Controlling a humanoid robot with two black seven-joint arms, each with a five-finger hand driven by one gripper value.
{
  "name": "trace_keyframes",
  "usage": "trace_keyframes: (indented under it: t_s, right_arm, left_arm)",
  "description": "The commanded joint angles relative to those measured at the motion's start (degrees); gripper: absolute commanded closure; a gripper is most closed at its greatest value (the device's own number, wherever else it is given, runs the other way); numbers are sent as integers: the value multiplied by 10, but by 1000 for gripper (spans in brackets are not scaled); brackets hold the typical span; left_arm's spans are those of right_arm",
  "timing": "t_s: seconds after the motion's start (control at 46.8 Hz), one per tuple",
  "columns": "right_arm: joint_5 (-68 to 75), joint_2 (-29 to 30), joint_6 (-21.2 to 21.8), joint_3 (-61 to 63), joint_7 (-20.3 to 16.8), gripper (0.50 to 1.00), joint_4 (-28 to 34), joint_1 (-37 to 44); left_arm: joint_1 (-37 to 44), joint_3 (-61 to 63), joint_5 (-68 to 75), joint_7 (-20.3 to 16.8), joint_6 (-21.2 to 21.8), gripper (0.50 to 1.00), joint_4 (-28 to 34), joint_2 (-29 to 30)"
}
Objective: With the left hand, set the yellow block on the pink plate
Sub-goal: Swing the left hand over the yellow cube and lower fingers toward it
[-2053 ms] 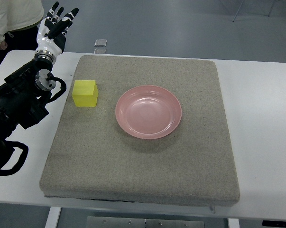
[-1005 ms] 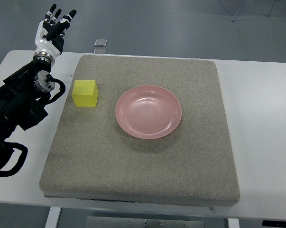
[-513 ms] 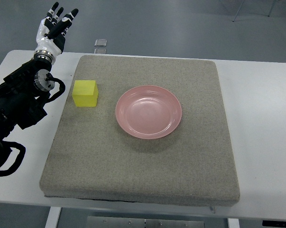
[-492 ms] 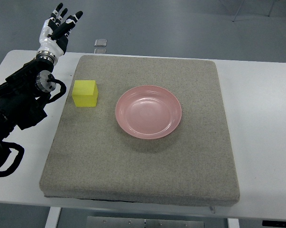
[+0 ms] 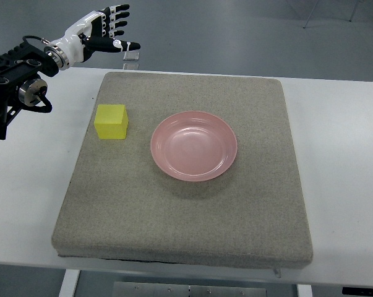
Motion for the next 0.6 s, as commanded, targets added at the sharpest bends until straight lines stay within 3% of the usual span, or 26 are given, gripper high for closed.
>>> trace_keyframes:
  t_s: [0.0,0.171,0.342,0.578]
  right_arm:
    - [0,0,0,0,0,576,0,0]
    - [0,0,0,0,0,576,0,0]
    - [0,0,0,0,1,576,0,0]
    - [0,0,0,0,1,576,0,0]
  left_arm:
    - [-20,16,96,3,-11,512,-64,42]
    - [-58,19,283,2,-23,527,-113,103]
    - [-77,19,348,1,-89,527,-131,129]
    - [-67,18,510,-4,-89,576,-158,147]
